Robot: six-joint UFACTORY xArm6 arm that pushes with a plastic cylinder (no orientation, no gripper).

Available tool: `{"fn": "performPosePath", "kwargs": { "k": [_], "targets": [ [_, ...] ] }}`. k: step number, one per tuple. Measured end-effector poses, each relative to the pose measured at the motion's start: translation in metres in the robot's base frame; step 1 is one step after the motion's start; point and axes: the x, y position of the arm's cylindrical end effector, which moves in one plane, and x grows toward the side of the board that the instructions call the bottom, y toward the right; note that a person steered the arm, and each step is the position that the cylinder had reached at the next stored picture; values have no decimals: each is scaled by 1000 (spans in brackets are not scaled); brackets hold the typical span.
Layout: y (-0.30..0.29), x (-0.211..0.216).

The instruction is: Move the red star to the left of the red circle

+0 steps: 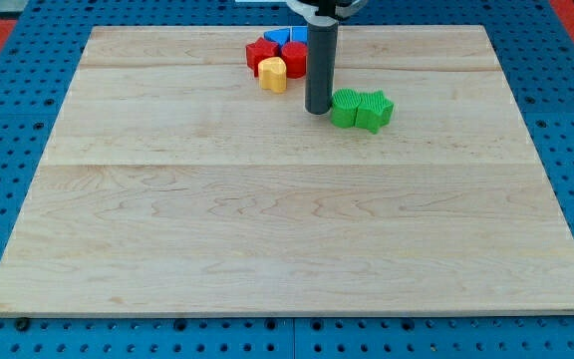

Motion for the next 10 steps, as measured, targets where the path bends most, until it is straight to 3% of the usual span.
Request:
{"fn": "performPosePath", "kwargs": {
  "k": [3, 4, 7, 8, 10],
  "targets": [
    [47, -81],
    [31, -86],
    [-97, -92],
    [-125, -114],
    [-111, -127]
  ]
}}
